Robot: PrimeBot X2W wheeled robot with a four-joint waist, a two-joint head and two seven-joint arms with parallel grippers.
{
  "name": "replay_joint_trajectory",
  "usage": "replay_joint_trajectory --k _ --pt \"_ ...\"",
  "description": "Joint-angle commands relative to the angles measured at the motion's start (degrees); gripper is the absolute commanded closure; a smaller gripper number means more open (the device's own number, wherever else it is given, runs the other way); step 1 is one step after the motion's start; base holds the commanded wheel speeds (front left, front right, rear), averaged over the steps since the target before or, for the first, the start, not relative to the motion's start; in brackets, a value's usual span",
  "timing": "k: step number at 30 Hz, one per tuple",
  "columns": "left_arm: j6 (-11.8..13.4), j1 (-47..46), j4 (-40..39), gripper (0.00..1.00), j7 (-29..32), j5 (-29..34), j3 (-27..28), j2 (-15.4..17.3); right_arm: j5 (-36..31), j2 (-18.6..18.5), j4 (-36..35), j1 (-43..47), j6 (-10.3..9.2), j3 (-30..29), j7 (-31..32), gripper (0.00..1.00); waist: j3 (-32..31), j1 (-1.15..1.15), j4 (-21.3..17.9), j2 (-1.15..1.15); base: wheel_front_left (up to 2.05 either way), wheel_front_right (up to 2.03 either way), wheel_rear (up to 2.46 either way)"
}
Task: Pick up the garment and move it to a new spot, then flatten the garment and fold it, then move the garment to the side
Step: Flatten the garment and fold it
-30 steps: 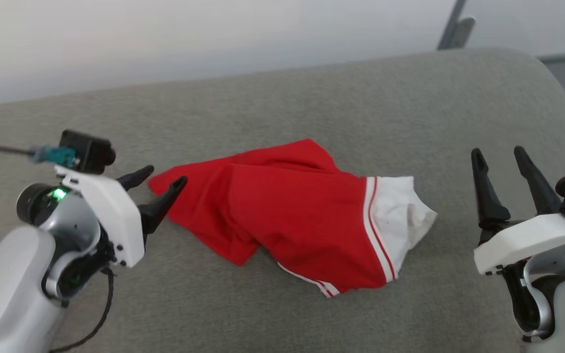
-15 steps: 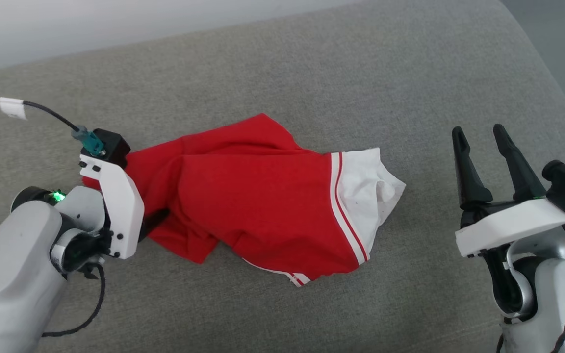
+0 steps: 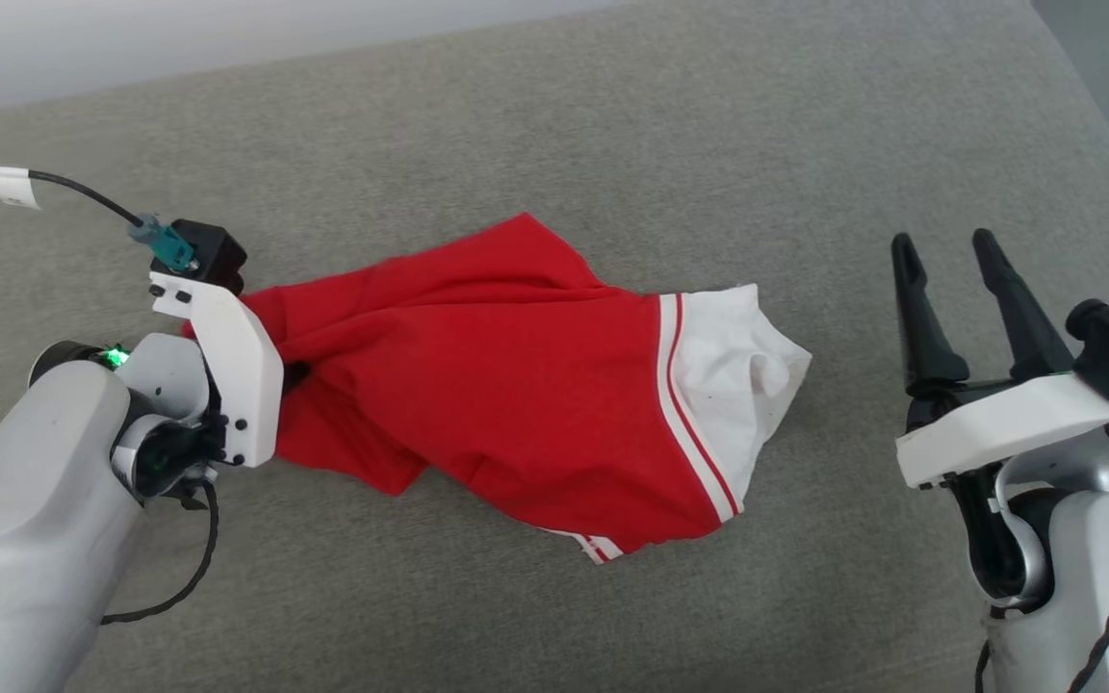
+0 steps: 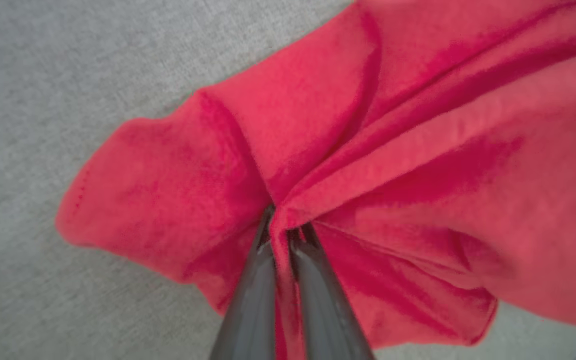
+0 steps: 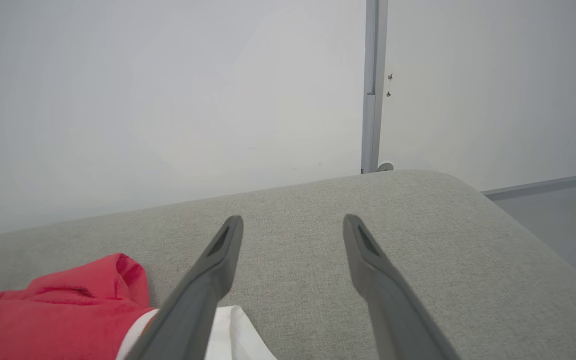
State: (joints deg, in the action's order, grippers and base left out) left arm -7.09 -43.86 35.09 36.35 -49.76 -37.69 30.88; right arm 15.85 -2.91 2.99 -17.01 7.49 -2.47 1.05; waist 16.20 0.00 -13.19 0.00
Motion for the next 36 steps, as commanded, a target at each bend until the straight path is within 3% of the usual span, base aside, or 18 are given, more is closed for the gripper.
replay_joint_trajectory --k 1,7,14,22,27,36 --pt "-0.1 0.7 0.7 1.0 -0.2 0.4 -0.4 0.8 -0.3 0.0 -0.1 0.4 0.0 -0.4 0.2 0.0 -0.9 0.0 1.3 0.0 0.0 0.0 0.0" --pt "0.1 1.3 -2.1 1.0 -2.3 -1.5 1.7 3.1 -1.6 0.0 -1.0 1.8 0.0 -2.5 1.7 0.0 -3.6 0.0 4.7 0.0 0.0 0.0 0.0" --pt "4.2 6.4 -7.5 1.0 -2.0 -3.0 4.6 9.3 -2.7 0.0 -2.3 3.8 0.0 -3.7 3.6 0.0 -6.5 0.0 8.1 0.0 0.0 0.0 0.0" --pt "7.8 12.1 -13.7 1.0 -2.5 -5.4 7.5 14.0 -3.0 0.0 -3.2 5.3 0.0 -4.0 4.8 0.0 -8.1 0.0 10.0 0.0 0.0 0.0 0.0" --pt "8.0 11.4 -20.3 1.0 -1.7 -5.3 7.3 13.7 -3.4 0.0 -3.4 5.6 0.0 -3.5 5.0 0.0 -8.4 0.0 10.3 0.0 0.0 0.0 0.0" --pt "7.0 5.4 -31.9 1.0 5.6 -4.2 0.9 7.4 -2.7 0.0 -3.2 5.6 0.0 -3.6 3.9 0.0 -8.4 0.0 8.5 0.0 0.0 0.0 0.0"
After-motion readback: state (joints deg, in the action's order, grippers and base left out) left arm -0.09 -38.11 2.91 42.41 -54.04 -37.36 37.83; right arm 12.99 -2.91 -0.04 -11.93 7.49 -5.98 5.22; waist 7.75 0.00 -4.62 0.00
